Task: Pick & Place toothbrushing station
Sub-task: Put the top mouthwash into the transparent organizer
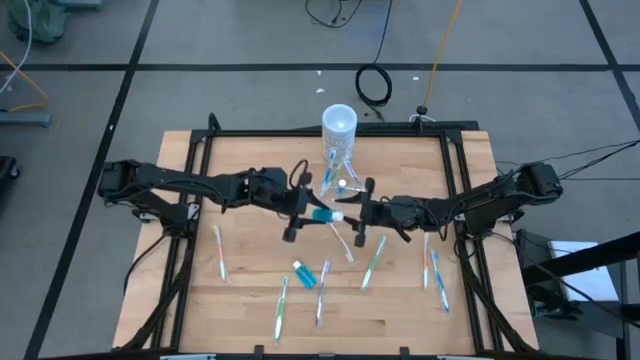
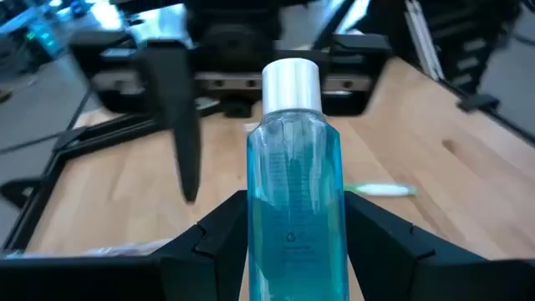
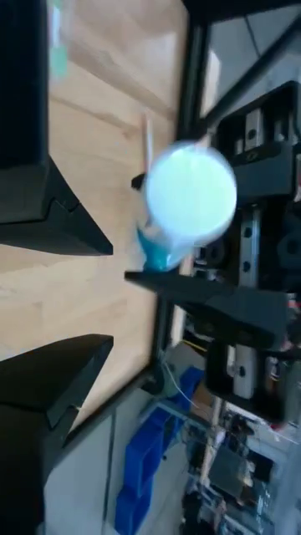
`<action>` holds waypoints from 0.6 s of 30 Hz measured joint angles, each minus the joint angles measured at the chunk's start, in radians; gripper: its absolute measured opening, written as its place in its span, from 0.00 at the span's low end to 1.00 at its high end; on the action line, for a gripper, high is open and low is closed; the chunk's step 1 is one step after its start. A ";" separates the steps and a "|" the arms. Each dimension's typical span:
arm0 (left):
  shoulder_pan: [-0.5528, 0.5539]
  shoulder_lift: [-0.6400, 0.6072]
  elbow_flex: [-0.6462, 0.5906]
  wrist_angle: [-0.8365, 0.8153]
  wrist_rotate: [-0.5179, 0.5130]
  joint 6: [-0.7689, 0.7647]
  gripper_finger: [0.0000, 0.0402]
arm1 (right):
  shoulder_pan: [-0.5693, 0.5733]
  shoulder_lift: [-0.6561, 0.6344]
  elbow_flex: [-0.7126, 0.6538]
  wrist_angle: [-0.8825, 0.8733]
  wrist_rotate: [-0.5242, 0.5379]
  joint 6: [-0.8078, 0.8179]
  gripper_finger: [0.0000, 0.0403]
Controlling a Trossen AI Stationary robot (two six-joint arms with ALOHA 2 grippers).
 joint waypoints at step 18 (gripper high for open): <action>0.011 0.017 0.000 -0.081 -0.081 -0.021 0.44 | -0.024 0.002 -0.001 -0.007 -0.107 -0.091 0.39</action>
